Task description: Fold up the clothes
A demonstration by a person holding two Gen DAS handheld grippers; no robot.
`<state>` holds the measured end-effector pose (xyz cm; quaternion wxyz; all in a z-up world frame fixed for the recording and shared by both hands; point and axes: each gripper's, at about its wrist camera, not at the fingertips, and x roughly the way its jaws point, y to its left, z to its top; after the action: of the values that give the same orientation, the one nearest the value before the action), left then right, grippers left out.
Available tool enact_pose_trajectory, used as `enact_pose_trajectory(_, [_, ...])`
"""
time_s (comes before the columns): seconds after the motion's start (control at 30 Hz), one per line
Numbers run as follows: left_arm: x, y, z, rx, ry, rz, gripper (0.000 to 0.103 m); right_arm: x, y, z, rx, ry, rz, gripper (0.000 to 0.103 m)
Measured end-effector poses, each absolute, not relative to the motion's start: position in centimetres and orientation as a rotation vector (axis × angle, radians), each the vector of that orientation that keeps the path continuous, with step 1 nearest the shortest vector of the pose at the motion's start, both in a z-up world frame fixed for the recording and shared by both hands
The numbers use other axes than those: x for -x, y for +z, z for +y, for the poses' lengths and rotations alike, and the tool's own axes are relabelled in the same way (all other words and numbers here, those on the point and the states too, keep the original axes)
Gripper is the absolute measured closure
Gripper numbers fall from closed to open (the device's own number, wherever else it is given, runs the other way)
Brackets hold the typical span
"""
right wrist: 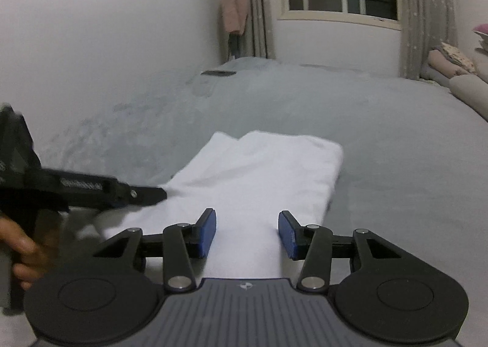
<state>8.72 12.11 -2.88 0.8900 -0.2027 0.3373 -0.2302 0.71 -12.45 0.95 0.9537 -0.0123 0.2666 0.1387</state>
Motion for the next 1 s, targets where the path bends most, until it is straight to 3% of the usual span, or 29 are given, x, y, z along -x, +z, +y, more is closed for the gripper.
enact_pose_trajectory(0.37, [-8.5, -2.7, 11.7, 0.393, -0.476, 0.692, 0.075, 0.5, -1.0, -11.8, 0.132, 0.288, 0.584, 0.054])
enact_pose_trajectory(0.5, [-8.8, -2.7, 12.7, 0.462, -0.498, 0.722, 0.074, -0.4, 1.1, -14.2, 0.014, 0.34, 0.607, 0.053])
enact_pose_trajectory(0.57, [-8.9, -2.7, 13.2, 0.5, -0.512, 0.744, 0.07, -0.4, 1.9, -16.6, -0.123, 0.309, 0.561, 0.05])
enact_pose_trajectory(0.83, [-8.0, -2.6, 13.3, 0.523, -0.562, 0.767, 0.039, -1.3, -2.6, -21.8, -0.546, 0.421, 0.678, 0.043])
enact_pose_trajectory(1.0, [-7.7, -2.7, 12.3, 0.473, -0.561, 0.759, 0.037, -1.2, -3.3, -20.7, -0.527, 0.442, 0.672, 0.04])
